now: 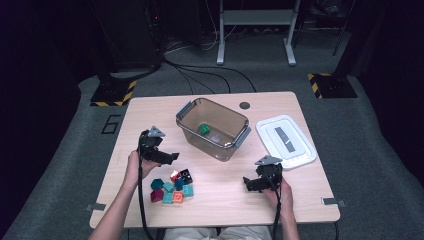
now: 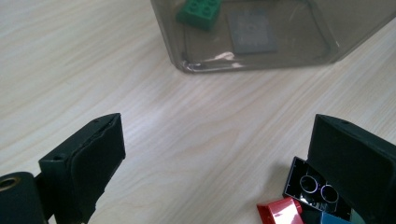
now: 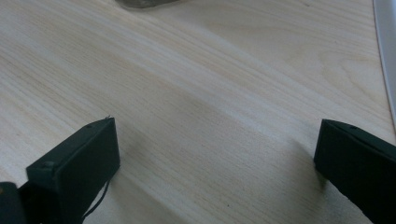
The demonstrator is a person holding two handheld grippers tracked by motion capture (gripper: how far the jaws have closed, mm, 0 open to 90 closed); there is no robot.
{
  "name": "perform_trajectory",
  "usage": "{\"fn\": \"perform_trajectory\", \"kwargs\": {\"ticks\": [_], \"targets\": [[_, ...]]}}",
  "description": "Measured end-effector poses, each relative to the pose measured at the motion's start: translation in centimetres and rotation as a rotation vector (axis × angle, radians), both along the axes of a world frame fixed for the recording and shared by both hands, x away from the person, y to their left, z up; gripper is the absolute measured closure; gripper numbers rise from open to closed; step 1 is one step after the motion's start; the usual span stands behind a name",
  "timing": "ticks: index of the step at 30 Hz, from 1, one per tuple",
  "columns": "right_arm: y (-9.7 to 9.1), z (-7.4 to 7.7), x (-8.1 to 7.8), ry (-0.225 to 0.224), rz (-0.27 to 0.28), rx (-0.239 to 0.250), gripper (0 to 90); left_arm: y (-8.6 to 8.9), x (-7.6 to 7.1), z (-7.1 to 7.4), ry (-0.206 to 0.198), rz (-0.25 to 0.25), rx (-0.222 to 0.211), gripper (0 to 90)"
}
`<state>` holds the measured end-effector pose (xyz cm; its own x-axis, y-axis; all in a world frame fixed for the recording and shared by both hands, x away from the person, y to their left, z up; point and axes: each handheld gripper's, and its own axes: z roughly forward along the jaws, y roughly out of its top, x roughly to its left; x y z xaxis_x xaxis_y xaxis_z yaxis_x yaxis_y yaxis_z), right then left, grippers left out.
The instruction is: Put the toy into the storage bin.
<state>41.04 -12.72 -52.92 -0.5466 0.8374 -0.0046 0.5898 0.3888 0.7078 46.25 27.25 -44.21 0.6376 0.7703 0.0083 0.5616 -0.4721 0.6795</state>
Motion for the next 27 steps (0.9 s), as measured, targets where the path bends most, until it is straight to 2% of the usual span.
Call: {"fn": "perform_trajectory", "kwargs": {"ticks": [9,11,24,27], "targets": [[0.0,0.0,0.0,0.000,0.000,0.000,0.0,-1.5,-0.2,-2.3,0.070,-0.036,0.026,3.2],[0.0,0.0,0.0,0.000,0.000,0.000,0.0,-1.8,-0.4,-2.6,0.069,-0.037,0.037,4.1],[0.0,0.0,0.0,0.000,0.001,0.000,0.0,-0.5,-2.3,-3.8,0.128,0.007,0.065,8.3],[0.0,0.0,0.0,0.000,0.000,0.000,0.0,-0.2,-2.4,-4.1,0.132,0.018,0.086,8.6]]}}
